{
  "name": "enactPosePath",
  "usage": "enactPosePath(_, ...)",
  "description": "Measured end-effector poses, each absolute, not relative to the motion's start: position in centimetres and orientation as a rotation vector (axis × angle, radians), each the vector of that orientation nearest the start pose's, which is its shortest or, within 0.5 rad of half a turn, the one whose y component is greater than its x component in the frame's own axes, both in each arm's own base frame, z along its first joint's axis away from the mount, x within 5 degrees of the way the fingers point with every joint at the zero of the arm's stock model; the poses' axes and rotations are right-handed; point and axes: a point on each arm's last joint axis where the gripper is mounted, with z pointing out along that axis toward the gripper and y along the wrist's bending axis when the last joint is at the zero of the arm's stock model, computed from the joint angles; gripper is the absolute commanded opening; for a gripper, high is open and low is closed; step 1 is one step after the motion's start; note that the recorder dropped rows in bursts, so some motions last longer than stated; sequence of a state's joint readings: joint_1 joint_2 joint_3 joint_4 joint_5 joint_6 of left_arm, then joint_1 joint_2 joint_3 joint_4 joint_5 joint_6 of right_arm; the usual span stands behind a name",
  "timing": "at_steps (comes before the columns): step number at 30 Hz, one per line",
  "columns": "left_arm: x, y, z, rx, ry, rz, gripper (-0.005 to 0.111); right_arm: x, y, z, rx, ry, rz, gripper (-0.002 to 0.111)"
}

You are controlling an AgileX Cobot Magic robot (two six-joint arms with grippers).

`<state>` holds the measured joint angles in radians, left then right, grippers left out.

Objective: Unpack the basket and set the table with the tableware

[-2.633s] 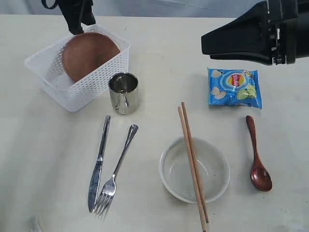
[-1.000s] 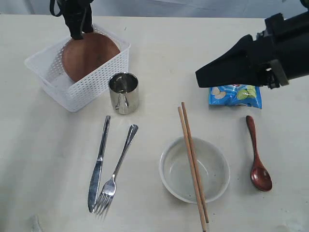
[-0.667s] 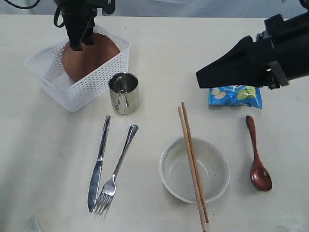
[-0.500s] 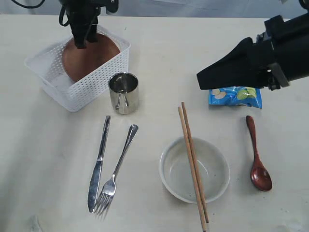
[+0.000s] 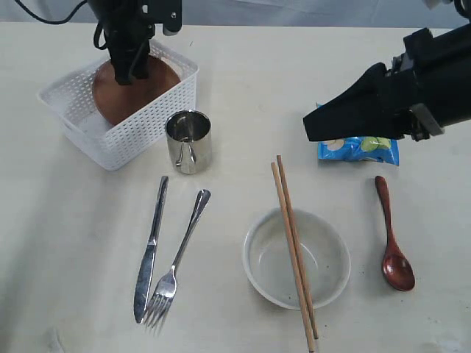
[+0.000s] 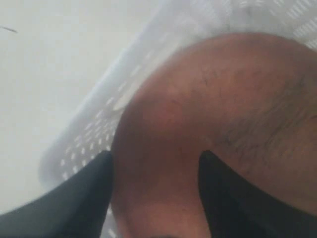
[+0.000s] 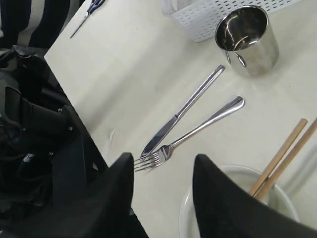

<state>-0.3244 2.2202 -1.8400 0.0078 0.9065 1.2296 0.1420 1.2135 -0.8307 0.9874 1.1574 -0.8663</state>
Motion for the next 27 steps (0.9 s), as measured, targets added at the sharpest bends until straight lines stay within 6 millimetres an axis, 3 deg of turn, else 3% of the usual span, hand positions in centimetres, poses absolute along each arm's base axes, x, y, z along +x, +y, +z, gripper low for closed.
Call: enactPosePath(27,46.5,-15.7,19.4,1.911,1.948,0.269,0.05,19.3,9.7,29.4,-0.793,2.374,1.093,0.038)
